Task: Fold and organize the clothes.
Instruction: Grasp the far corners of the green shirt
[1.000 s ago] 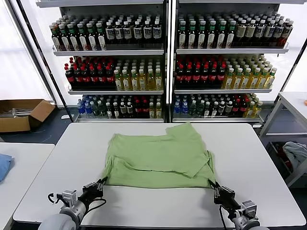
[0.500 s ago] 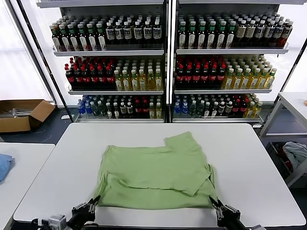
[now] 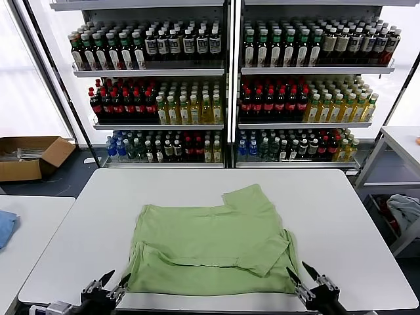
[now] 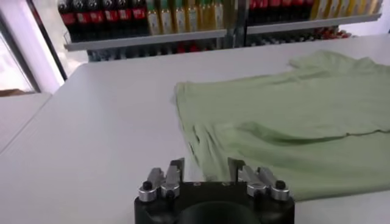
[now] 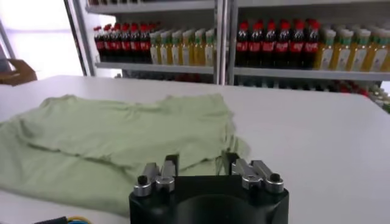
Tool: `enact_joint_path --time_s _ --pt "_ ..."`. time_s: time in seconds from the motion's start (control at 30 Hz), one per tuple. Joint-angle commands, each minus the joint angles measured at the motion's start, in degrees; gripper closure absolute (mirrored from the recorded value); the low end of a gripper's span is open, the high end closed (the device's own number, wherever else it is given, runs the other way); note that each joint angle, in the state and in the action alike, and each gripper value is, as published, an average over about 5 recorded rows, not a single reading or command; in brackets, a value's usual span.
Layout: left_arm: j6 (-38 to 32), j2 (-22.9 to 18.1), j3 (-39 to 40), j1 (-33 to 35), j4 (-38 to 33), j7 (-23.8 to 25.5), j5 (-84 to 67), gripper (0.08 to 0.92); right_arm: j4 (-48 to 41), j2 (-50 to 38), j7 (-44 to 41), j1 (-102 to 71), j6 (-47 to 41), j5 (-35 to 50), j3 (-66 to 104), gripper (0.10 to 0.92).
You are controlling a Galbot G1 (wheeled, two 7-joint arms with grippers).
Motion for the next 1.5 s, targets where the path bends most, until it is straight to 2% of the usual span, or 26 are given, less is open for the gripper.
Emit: enact_joint_path --time_s 0.03,0.13,0.27,0.53,0.8,1.03,1.23,1.5 --pt "-0.4 7.9 0.0 -7.0 3.0 0.1 -8.7 0.381 -7.3 -6.2 -1.2 18.3 -2.0 7.9 -1.4 0.316" --pt "-0.9 13.1 2.2 -10.7 7.1 0.7 -10.8 0.295 -15.6 -8.2 -1.9 31.4 -5.1 8.1 -7.5 0.241" --pt "-0.9 17.5 6.9 -17.7 14.5 0.7 -14.0 0.202 -26.2 -8.5 -3.0 45.4 -7.9 7.7 -16.5 0.206" --pt "-0.8 22.6 17.0 -35.3 29.3 -0.4 -18.8 0.177 -42.6 -7.5 -5.5 61.9 -9.8 6.9 -28.5 0.203" --pt "-1.1 21.6 24.9 -48.9 40.6 -0.8 -19.9 0.177 -52.1 -4.5 -6.2 67.5 -9.7 5.9 -33.2 0.203" --pt "-1.5 19.0 29.5 -56.3 47.9 -1.0 -19.5 0.177 -58.2 -0.6 -5.3 70.9 -10.1 4.8 -35.0 0.203" --pt "-1.7 16.7 31.0 -59.1 50.7 -1.5 -19.2 0.177 -62.4 1.9 -4.8 73.0 -10.4 4.3 -35.8 0.203" --pt "-1.8 15.5 32.3 -57.9 49.5 -1.5 -18.6 0.177 -64.0 3.6 -4.8 72.8 -10.4 2.7 -36.6 0.203"
